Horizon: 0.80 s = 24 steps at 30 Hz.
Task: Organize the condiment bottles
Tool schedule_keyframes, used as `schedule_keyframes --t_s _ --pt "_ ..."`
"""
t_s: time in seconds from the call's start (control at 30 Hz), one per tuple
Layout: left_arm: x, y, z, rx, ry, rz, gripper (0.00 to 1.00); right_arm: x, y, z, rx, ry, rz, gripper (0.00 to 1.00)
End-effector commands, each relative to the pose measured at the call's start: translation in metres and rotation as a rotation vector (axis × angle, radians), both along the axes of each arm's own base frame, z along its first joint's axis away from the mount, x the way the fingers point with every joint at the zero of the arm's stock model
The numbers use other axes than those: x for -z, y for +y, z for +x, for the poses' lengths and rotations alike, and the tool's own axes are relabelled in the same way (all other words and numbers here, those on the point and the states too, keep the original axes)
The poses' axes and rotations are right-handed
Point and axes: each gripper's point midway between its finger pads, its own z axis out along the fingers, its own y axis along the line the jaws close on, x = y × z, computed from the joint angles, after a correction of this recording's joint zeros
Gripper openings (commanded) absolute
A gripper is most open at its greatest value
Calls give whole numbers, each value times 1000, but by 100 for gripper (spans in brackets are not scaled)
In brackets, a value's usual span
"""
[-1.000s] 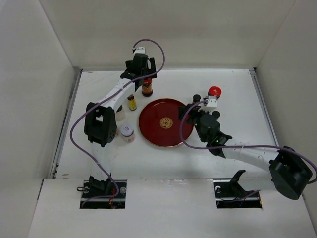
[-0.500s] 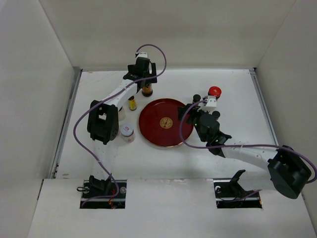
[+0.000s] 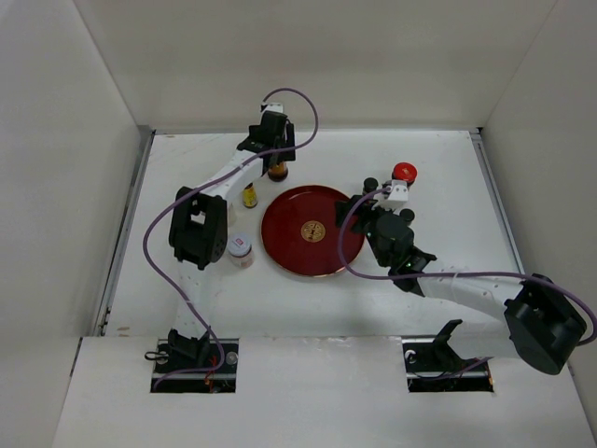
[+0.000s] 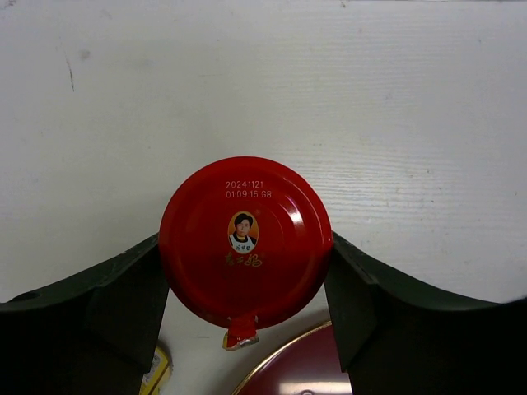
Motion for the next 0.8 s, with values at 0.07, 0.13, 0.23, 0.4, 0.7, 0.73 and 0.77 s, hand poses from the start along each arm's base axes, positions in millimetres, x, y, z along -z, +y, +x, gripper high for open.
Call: schedule_keyframes --t_s 0.07,0.13,0.23,0.4,0.7,0.73,0.77 --pt "-44 -9 12 15 -102 -22 35 -19 -4 1 6 -42 57 86" --pt "-59 -11 13 15 -141 -35 29 -19 -4 1 7 -44 48 86" --pt "-83 -18 13 31 -199 -55 26 -18 -4 1 8 -40 53 86" --pt "-101 -21 11 35 -238 -72 23 -19 -5 1 11 -44 48 86" --pt "-147 -31 -5 57 -331 -120 22 -18 -20 4 68 -43 60 86" --pt "-153 -33 -10 66 -339 -123 22 -17 -22 5 81 -38 63 86" --pt "-160 -34 -15 70 -352 -125 22 -16 -24 5 87 -34 64 86"
